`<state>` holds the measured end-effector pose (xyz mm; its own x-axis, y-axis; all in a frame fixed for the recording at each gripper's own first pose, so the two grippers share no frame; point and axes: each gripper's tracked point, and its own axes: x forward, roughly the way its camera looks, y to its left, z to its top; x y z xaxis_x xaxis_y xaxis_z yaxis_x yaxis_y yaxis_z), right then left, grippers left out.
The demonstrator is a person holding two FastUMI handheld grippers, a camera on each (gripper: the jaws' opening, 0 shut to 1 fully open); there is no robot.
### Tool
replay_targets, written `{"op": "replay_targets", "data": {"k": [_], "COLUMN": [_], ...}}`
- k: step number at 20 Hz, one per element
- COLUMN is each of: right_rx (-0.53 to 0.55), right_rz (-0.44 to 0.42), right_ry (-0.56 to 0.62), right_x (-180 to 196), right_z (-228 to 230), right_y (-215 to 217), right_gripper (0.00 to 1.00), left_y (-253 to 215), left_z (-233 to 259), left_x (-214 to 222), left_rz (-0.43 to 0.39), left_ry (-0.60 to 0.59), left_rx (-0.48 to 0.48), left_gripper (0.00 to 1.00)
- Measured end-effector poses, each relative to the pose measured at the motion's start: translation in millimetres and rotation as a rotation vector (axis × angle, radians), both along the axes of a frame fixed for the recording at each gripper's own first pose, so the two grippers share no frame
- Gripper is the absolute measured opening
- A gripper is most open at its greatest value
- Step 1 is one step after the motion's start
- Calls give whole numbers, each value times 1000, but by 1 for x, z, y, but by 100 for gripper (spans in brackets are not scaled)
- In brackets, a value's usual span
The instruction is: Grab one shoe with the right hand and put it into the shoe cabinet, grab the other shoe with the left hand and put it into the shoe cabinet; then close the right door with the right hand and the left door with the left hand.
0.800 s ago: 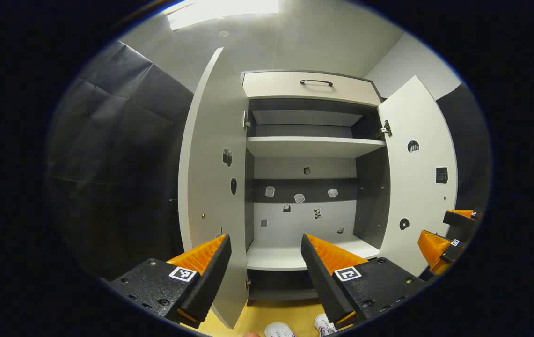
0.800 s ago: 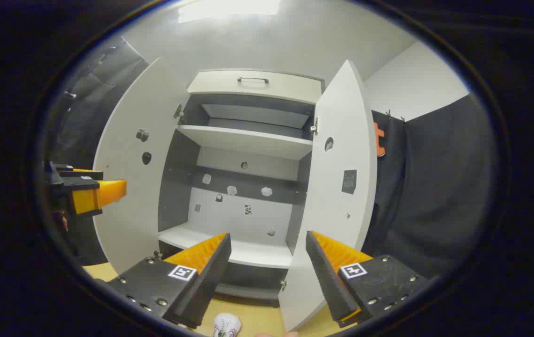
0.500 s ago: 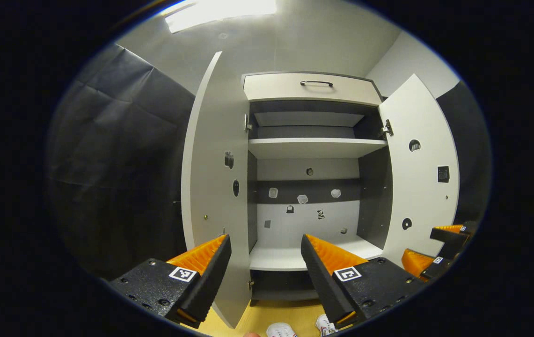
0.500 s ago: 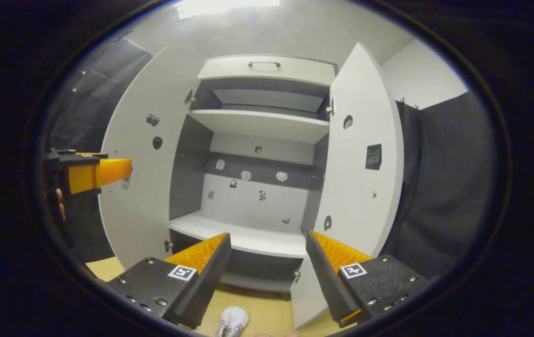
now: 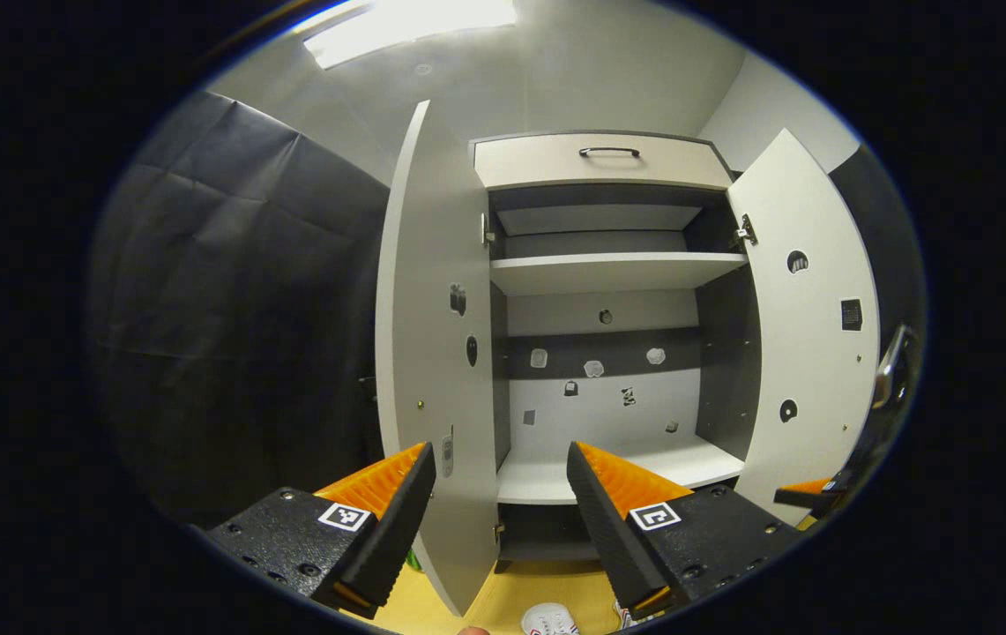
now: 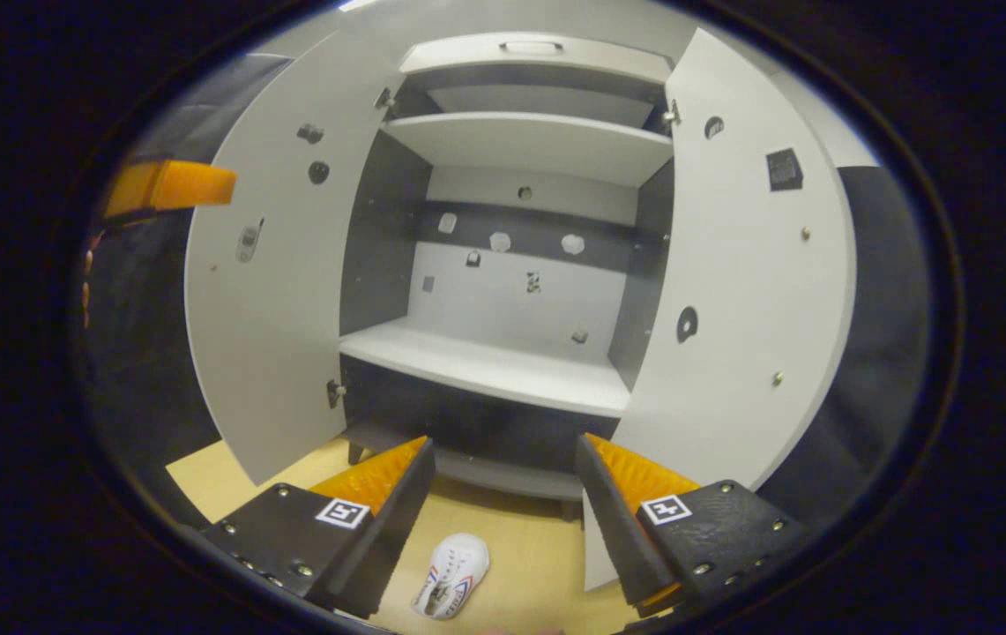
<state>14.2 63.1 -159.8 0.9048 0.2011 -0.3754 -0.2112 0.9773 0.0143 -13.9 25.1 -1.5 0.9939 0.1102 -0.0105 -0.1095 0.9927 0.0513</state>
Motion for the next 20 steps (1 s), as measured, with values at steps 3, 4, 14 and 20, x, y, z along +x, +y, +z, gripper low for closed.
{"op": "replay_targets", "data": {"k": [3,4,14,20], "right_rx": [-6,-5,62,93], "right_rz": [64,89,200,206], "right_ry": [146,213,774,922], "right_x": [-7,-11,-63,-73], "right_z": [-57,-80,-256,-301], "right_y": [24,31,78,93], "right_gripper": [96,96,96,100], "left_y": [11,14,47,59], "left_z": [-4,-7,-30,-43], "left_x": [-3,-4,-24,-30], "left_rz": [30,40,137,169], "left_ry": [18,27,111,150], "left_rx": [6,7,41,37], "left_gripper": [92,89,89,92]}}
